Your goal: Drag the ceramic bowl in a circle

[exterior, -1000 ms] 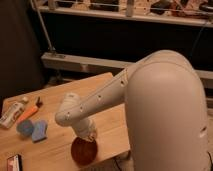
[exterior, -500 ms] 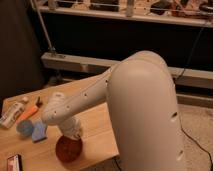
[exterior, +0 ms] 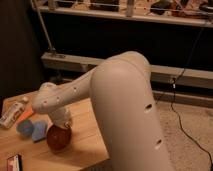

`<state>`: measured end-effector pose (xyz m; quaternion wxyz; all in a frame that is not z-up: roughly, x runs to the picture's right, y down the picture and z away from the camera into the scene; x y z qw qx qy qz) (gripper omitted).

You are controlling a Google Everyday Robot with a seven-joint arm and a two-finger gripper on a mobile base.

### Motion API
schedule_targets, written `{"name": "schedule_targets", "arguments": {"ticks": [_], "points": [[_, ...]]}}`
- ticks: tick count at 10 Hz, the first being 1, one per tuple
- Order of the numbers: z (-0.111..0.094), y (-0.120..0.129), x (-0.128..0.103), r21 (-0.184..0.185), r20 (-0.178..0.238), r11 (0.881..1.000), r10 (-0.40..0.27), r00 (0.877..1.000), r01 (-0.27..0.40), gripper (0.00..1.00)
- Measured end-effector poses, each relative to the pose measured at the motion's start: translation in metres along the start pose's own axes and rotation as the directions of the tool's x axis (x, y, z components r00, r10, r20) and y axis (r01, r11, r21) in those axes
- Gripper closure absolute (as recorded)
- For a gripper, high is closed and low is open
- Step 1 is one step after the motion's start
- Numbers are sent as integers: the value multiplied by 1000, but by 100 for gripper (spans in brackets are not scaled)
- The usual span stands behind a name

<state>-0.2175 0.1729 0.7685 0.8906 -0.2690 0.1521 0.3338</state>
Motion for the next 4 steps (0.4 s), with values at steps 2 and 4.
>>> {"name": "schedule_targets", "arguments": {"ticks": [2,4], "points": [[-4,-13,-28,12,8,999,36,999,-36,100],[-2,-31,-42,35,-7,996,82,997,-82,100]]}}
